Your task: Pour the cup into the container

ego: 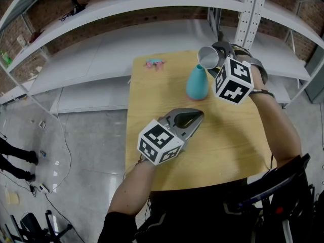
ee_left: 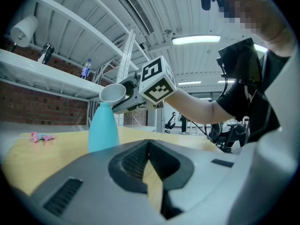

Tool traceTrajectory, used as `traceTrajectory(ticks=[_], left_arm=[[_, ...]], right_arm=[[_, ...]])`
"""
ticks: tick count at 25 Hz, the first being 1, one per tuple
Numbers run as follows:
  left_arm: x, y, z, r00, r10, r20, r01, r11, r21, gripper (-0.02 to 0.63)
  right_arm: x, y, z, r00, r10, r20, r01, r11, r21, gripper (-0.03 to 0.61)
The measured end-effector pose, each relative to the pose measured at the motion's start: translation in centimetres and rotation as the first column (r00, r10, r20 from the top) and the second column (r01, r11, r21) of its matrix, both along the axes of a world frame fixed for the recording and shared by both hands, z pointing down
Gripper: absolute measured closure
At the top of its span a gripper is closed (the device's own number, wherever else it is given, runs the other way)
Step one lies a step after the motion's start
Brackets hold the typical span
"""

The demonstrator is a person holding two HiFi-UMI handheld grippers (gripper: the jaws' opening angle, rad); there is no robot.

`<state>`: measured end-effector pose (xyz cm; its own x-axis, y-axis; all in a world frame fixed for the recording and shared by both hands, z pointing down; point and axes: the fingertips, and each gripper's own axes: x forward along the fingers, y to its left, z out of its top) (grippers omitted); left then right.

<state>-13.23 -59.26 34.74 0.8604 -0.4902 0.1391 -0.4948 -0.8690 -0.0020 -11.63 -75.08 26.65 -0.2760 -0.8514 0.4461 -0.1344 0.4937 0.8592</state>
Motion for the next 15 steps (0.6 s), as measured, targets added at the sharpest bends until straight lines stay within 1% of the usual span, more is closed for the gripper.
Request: traceTrajectory(ticks=[4,15], left_arm=[[0.02,-0.04,0.01,1.0,0.002,-0.001,-0.002,1.0,0.002,0.612],[-0.05,-0.06,0.1,1.0,0.001,0.0,-0.001,1.0,0.001,0.612]], right_arm=[[0.02,-0.13,-0.02,1.0,0.0,-0.016,0.0,1.0,0.015,0.273],[-0.02,-0.18,-0.32,1.0,0.001,-0.019,-0.001,1.0,0.023,0.273]])
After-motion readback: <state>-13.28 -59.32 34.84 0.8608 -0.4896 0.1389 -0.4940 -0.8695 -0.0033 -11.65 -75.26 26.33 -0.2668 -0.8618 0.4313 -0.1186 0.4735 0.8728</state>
